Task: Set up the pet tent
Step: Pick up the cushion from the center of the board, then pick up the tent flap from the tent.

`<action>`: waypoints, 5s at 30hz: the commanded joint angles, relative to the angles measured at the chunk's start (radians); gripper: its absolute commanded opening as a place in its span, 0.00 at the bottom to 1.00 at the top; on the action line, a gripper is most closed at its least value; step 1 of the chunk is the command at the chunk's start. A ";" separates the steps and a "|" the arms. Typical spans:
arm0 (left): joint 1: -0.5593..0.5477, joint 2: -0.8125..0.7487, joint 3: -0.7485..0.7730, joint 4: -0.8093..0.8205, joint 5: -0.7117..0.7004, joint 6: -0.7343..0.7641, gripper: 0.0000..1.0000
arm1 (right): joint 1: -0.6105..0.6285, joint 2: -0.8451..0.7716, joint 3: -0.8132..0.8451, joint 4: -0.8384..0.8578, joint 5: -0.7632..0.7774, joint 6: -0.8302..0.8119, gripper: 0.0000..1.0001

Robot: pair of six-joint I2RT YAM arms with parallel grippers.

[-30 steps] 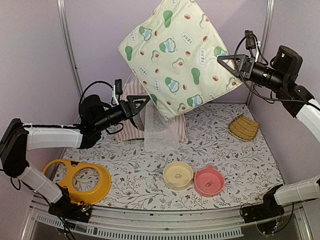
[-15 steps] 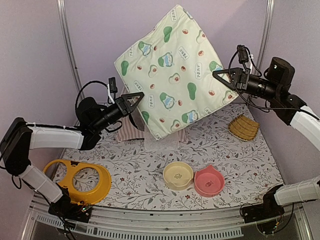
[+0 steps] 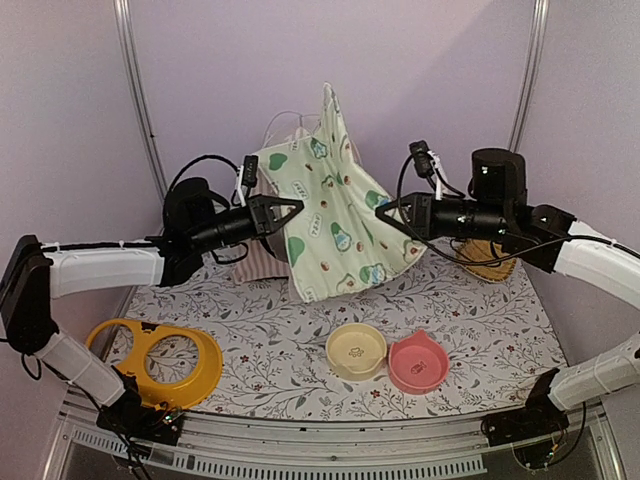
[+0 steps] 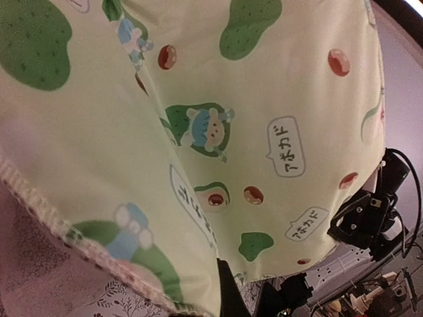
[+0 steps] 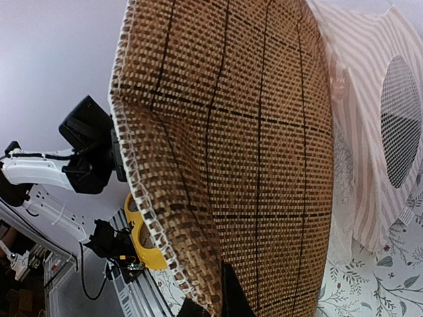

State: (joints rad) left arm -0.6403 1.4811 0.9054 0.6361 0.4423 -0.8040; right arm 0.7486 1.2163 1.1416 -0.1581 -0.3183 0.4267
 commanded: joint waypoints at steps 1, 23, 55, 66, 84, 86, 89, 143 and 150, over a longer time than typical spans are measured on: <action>-0.053 -0.006 0.035 -0.166 0.135 0.039 0.00 | 0.141 0.148 0.009 -0.106 0.094 -0.049 0.00; -0.076 -0.135 -0.439 -0.276 0.057 -0.059 0.38 | 0.296 0.603 0.040 -0.026 0.027 0.239 0.00; -0.072 -0.192 -0.433 -0.319 -0.164 -0.123 0.51 | 0.340 0.659 0.152 -0.083 0.019 0.155 0.00; -0.079 -0.184 -0.349 -0.472 -0.230 -0.040 0.00 | 0.354 0.626 0.195 -0.109 0.029 0.106 0.22; -0.070 -0.712 -0.121 -1.150 -0.646 0.167 0.00 | 0.180 0.521 0.222 -0.051 0.351 0.087 0.85; -0.069 -0.758 -0.089 -1.183 -0.724 0.166 0.00 | 0.180 0.580 0.263 -0.043 0.390 0.079 0.87; -0.070 -0.803 -0.042 -1.209 -0.812 0.180 0.00 | 0.180 0.681 0.311 -0.016 0.419 0.076 0.88; 0.217 0.019 0.232 -0.843 -0.365 0.660 0.00 | 0.018 0.977 0.418 0.401 0.722 -0.127 0.99; 0.215 -0.029 0.246 -0.881 -0.360 0.666 0.00 | 0.021 1.053 0.436 0.391 0.729 -0.100 0.93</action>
State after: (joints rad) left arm -0.4149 1.5005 1.1297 -0.2062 0.0669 -0.1516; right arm 0.7692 2.2189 1.5417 0.2325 0.3866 0.3206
